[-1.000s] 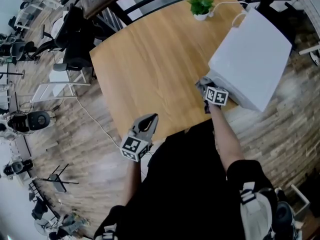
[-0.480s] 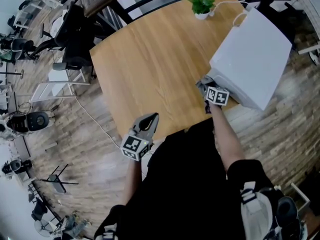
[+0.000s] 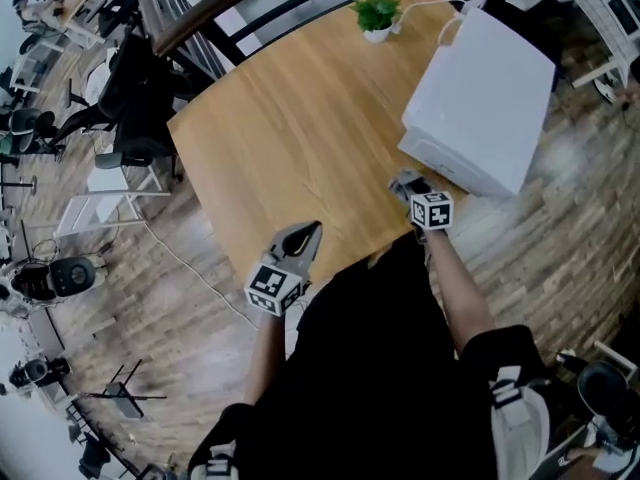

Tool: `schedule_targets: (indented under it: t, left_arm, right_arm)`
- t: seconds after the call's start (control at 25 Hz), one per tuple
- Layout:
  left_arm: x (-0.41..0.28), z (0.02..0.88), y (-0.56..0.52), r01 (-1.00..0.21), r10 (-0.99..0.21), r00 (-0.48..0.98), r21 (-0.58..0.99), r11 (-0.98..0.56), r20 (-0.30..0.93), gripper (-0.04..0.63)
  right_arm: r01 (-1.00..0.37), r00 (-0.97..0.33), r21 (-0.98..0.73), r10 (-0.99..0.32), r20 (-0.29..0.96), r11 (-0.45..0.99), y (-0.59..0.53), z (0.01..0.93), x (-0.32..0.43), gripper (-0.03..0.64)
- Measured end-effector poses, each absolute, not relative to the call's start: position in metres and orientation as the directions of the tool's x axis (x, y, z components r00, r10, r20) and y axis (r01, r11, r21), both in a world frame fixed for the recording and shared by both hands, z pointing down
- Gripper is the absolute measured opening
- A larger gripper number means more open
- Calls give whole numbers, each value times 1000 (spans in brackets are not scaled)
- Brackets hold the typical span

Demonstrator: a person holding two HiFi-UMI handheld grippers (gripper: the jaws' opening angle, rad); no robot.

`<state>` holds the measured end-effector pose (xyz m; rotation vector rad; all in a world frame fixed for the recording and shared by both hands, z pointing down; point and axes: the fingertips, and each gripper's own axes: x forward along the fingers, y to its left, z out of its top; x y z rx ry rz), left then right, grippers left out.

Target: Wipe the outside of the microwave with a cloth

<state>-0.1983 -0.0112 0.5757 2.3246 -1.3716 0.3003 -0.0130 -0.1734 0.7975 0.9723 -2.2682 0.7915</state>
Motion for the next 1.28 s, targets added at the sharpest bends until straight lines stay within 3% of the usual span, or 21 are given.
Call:
schedule_targets:
  t: [0.64,1.28]
  left_arm:
    - [-144,579,-19,-719,-630,693,272,-640,350,0]
    - [-100,583,-23,-590,-497,799,281,-757,340,0]
  right_arm:
    - [-750,-623,-181,-588,515,636,-114,679,33,17]
    - [-744,-623,-130,-609,491,655,-61,633,62,15]
